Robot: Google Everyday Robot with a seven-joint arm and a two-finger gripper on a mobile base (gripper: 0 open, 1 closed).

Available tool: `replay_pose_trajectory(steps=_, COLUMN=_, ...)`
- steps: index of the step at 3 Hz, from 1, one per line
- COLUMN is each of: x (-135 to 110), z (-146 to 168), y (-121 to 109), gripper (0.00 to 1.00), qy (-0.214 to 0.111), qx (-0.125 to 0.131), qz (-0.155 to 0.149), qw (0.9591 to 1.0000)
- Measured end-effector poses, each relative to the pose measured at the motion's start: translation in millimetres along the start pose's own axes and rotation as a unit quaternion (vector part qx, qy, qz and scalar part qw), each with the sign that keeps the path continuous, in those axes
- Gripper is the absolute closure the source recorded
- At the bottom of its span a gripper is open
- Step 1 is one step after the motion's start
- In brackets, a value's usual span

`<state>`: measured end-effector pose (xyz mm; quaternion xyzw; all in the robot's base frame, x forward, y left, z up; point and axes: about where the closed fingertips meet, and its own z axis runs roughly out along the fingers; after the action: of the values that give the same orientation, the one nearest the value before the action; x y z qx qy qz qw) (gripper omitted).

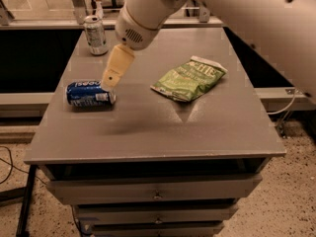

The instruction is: Place pepsi can upright

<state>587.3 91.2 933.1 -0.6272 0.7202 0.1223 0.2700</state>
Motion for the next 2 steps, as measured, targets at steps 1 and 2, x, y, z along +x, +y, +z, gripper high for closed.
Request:
replay_pose_trajectory(steps=1, x=-26.1, z=40.1, y=-2.0, gripper=0.0, qy=0.007, qx=-0.02, qz=-0.003, qw=0.9998)
replay_pose_trajectory(steps=2, x=-35.0, z=73.3, y=7.0, gripper=0.0, qy=0.03, qx=-0.041, qz=-0.004, qw=0.9987)
